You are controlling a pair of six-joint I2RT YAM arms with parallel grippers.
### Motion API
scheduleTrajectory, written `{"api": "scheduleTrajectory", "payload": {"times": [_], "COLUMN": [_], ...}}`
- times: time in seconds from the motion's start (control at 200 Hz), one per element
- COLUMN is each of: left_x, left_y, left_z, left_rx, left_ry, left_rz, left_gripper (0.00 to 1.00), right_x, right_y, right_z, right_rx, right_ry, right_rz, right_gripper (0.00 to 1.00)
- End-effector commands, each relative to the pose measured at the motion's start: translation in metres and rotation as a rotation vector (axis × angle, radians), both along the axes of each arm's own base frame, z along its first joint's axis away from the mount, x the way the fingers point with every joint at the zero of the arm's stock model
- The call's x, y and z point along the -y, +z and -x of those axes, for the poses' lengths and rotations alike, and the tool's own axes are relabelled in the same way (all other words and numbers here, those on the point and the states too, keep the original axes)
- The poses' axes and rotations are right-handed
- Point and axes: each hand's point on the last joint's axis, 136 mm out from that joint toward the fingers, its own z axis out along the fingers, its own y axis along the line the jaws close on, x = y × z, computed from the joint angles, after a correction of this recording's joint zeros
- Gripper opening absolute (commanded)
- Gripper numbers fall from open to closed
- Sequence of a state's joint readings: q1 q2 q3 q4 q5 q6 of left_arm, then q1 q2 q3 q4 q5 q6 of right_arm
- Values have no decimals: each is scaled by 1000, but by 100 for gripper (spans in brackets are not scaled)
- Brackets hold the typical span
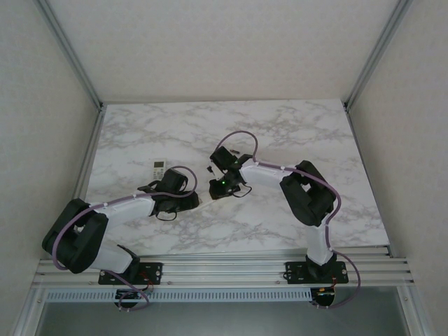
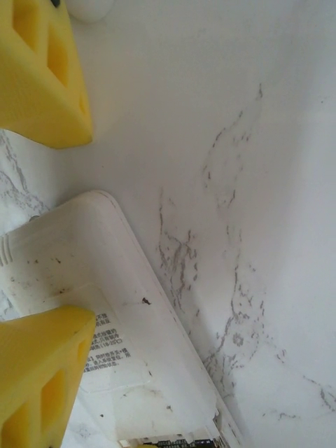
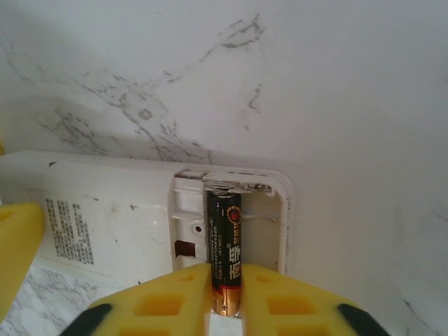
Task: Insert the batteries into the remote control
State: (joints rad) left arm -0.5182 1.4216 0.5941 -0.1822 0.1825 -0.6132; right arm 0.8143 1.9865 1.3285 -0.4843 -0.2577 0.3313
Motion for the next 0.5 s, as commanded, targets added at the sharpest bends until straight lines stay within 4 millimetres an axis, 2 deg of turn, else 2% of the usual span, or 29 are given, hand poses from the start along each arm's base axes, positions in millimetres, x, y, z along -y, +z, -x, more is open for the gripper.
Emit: {"api": "scheduleTrajectory", "payload": {"times": [0.0,0.145,0.23,0.245,0.295,0.375,0.496], "left_x": [-14,-20,-17,-16,-15,-14,-17], "left_y": [-24,-16,-3,1,13,39,81], "left_z": [-2,-11,-17,-19,-24,-31,-35], "left_rx": [5,43,95,108,155,240,381], "left_ry": [-29,-39,-44,-44,-43,-33,-7], "left_rz": [-130,-186,-171,-166,-153,-129,-82], "left_gripper": [66,71,75,76,80,85,89], "right_x": [-5,11,27,37,53,68,82], "right_y": [26,69,93,97,108,114,102], "right_z": [-2,-22,-49,-62,-84,-115,-156], "right_rx": [63,117,226,250,321,384,392], "right_ry": [-3,-95,-218,-263,-352,-386,-348], "right_rz": [-43,-83,-95,-94,-93,-74,66], "right_gripper": [22,24,24,25,34,47,45]}}
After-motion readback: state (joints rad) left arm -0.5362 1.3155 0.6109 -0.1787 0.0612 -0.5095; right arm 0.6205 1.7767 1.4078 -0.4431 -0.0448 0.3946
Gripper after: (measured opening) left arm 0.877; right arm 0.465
